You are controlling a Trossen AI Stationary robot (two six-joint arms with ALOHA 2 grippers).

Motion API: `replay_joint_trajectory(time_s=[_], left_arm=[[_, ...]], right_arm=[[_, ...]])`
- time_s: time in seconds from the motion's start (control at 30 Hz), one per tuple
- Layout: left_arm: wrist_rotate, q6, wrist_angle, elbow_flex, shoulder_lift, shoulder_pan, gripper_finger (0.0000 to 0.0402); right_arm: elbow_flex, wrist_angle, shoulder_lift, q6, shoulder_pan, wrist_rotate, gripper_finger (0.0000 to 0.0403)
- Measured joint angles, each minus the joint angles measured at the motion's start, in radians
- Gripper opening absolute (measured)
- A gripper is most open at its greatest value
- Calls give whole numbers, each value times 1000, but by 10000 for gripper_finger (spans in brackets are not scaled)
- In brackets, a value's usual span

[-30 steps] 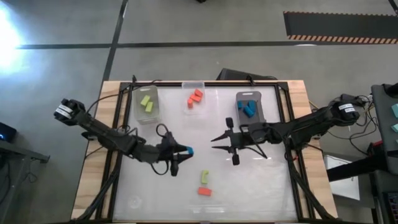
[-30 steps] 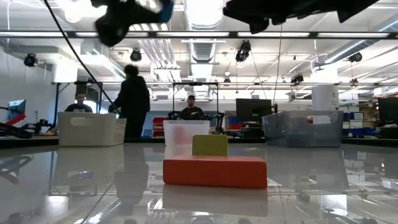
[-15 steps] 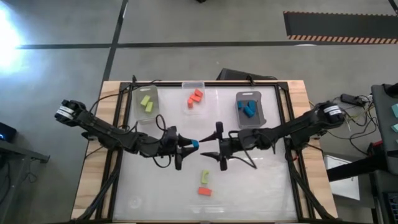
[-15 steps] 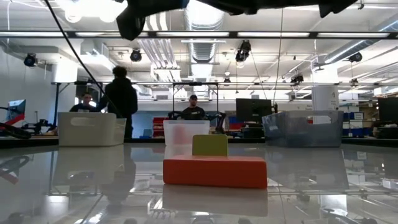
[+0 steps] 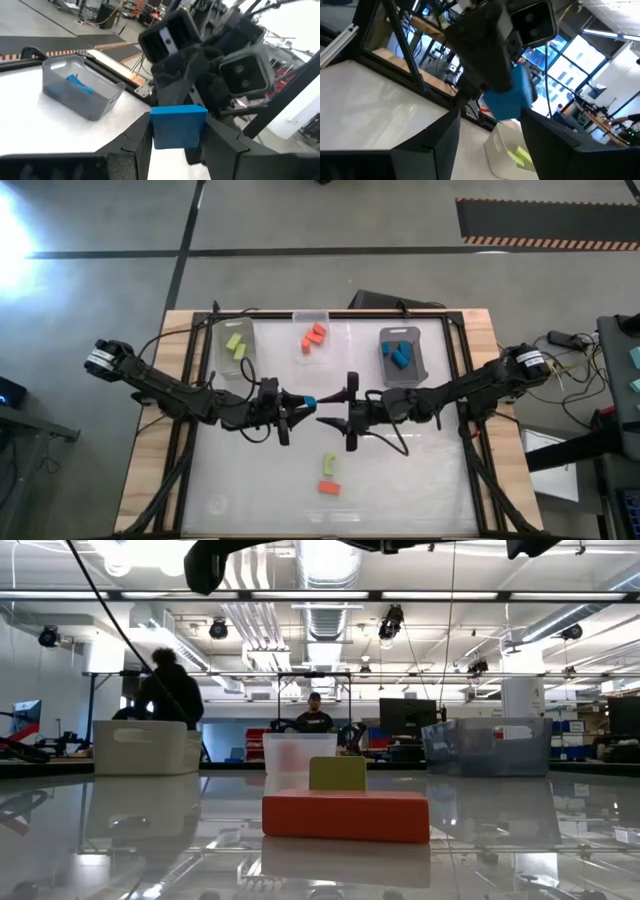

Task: Sort & place blocks by color
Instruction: Put the blue block into the black bin

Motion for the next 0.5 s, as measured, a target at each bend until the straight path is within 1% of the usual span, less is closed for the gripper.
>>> replay_joint_trajectory(time_s=[0.2,0.5], left_arm=[[-8,0,1,1,-6,2,123],[-13,1,16,3,-9,3,123]], right_arm=[[-4,71,18,-27,0,0,191],[20,83,21,-74,0,39,191]])
